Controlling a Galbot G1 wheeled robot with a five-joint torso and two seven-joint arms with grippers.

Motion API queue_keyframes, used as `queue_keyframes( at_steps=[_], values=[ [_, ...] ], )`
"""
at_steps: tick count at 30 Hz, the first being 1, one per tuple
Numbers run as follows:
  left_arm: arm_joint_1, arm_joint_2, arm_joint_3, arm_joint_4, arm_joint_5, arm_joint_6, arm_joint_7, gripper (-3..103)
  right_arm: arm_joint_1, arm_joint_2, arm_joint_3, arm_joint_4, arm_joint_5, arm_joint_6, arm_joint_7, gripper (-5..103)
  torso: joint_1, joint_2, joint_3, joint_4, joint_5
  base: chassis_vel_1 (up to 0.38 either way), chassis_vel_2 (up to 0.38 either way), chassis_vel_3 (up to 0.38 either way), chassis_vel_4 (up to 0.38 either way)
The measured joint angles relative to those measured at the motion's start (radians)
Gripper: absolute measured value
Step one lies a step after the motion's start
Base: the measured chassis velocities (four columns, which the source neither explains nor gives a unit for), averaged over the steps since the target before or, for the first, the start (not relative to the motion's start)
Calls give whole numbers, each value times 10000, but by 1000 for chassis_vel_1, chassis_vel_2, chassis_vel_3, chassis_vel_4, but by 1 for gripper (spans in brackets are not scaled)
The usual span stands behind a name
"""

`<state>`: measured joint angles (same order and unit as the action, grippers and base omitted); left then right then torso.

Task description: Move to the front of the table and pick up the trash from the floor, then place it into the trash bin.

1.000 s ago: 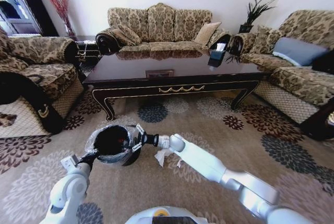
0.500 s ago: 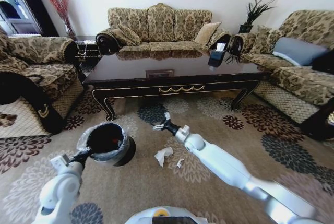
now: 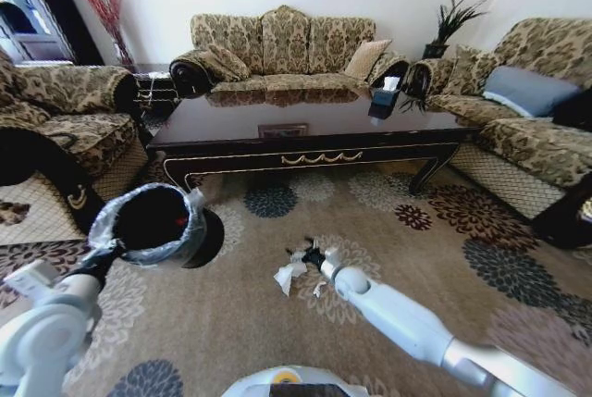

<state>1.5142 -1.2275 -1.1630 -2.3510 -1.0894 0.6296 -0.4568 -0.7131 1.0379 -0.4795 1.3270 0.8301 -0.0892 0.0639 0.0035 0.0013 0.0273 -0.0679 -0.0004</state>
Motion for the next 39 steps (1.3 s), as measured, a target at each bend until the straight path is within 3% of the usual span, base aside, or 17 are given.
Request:
queue_keyframes(
  at_steps=[7,15,17,20,22,24,25,26,29,32,34,37,39],
  values=[
    [133,-116,-121,-332,-69,27,6,3,103,793,-699,-354,1183,-835,1846,100,-1,0,-1,-1,4,0,0,0,0],
    [189,-163,-53,-286,-23,29,53,3,68,1535,-656,-1070,1081,-735,2078,102,0,0,0,0,3,0,0,0,0],
    [171,-144,-22,-250,-2,29,53,3,41,1548,-633,-1098,1009,-707,2059,98,0,0,-1,-1,3,0,0,0,0],
    [142,-117,92,-208,45,28,58,3,-16,1539,-575,-1154,757,-640,1980,83,0,0,0,-3,3,0,0,0,0],
    [138,-113,129,-197,81,28,62,3,-30,1539,-547,-1185,660,-625,1970,83,0,0,0,-3,4,0,0,0,0],
    [131,-93,186,-186,145,28,68,3,-47,1547,-477,-1288,421,-579,1957,72,0,0,0,-3,3,0,0,0,0],
    [130,-88,194,-186,151,28,69,3,-47,1550,-461,-1318,372,-568,1953,72,0,0,0,-3,4,0,0,0,0],
    [128,-74,206,-185,165,28,69,3,-48,1553,-430,-1375,307,-549,1946,61,0,0,0,-2,4,0,0,0,0],
    [130,-52,213,-186,172,24,73,3,-39,1554,-395,-1452,227,-511,1927,56,-1,0,0,-2,4,0,0,0,0],
    [142,-42,218,-186,185,19,74,3,-25,1533,-346,-1549,23,-431,1842,39,0,0,0,-2,4,0,0,0,0],
    [144,-41,219,-185,190,19,74,3,-25,1517,-346,-1557,-10,-420,1822,39,0,0,0,-2,5,0,0,0,0],
    [150,-47,240,-186,228,4,74,3,-38,1443,-334,-1561,-165,-356,1714,23,0,0,0,-2,5,0,0,0,0],
    [152,-52,251,-186,249,-2,74,3,-42,1421,-332,-1558,-211,-328,1675,18,-1,0,0,-2,5,0,0,0,0]
  ],
)
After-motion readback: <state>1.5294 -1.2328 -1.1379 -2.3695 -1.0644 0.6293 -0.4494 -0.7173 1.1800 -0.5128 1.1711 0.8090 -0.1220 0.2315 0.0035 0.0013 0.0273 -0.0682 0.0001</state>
